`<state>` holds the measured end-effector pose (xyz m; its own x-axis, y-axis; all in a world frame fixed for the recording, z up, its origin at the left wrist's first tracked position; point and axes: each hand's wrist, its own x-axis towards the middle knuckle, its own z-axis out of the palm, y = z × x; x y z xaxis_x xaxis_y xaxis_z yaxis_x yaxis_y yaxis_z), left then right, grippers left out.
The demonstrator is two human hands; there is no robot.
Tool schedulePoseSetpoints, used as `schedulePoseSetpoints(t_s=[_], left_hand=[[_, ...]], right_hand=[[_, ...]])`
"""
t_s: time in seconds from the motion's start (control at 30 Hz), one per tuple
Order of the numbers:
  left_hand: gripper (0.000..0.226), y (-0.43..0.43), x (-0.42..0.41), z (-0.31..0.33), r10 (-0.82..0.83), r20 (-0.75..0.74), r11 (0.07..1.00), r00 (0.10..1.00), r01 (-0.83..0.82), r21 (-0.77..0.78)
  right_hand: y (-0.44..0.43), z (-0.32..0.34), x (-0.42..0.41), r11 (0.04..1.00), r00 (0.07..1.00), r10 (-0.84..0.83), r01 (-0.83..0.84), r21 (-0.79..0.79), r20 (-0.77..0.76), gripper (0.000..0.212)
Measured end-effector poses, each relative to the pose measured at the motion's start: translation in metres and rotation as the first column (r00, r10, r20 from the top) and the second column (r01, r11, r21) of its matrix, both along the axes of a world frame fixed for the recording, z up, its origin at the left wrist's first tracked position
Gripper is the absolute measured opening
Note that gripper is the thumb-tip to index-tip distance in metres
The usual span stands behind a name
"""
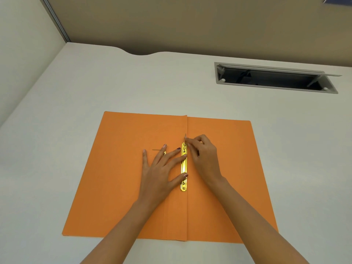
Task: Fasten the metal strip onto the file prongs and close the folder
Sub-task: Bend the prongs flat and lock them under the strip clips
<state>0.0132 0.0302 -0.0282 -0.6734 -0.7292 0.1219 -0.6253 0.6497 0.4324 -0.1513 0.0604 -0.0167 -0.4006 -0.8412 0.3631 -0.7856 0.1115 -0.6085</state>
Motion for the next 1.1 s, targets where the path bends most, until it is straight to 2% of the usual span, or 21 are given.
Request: schedulePoseSetpoints(t_s=[0.1, 0.3, 0.4, 0.5, 0.67, 0.9, 1.0, 1.1], left_hand=[[0.054, 0.0, 0.0, -0.001, -0.001, 0.005, 1.0, 1.0, 0.001, 0.005], [0.054, 0.001, 0.0, 0.002, -0.006, 0.011, 1.0, 1.0, 0.006, 0.011], [0.051, 0.0, -0.002, 0.005, 0.027, -0.028, 0.996, 0.999, -0.024, 0.089], [0.045, -0.002, -0.005, 0.01, 0.067, -0.068, 0.985, 0.995, -0.055, 0.165], [0.044, -0.001, -0.005, 0.012, 0.084, -0.061, 0.98, 0.995, -0.072, 0.184], [0.042, 0.0, -0.006, 0.011, 0.109, -0.097, 0.975, 0.989, -0.087, 0.204], [0.043, 0.001, -0.006, 0.012, 0.102, -0.083, 0.978, 0.991, -0.085, 0.188], [0.043, 0.001, -0.006, 0.013, 0.096, -0.08, 0.981, 0.992, -0.081, 0.179]], right_hand=[[0.002, 0.002, 0.003, 0.999, 1.0, 0.011, -0.01, 0.036, -0.02, 0.023], [0.014, 0.013, 0.01, 0.997, 0.979, -0.032, 0.016, 0.081, 0.2, 0.022], [0.031, 0.016, 0.017, 0.99, 0.967, -0.037, 0.0, 0.144, 0.253, 0.012], [0.054, 0.018, 0.027, 0.966, 0.959, 0.024, -0.095, 0.242, 0.282, 0.014], [0.077, 0.021, 0.043, 0.978, 0.973, 0.01, -0.057, 0.2, 0.229, 0.022], [0.084, 0.024, 0.064, 0.988, 0.99, -0.007, -0.016, 0.156, 0.144, 0.012], [0.081, 0.024, 0.067, 0.987, 0.998, -0.01, 0.0, 0.161, 0.063, 0.006], [0.082, 0.025, 0.063, 0.983, 1.0, -0.006, 0.002, 0.184, 0.019, 0.011]])
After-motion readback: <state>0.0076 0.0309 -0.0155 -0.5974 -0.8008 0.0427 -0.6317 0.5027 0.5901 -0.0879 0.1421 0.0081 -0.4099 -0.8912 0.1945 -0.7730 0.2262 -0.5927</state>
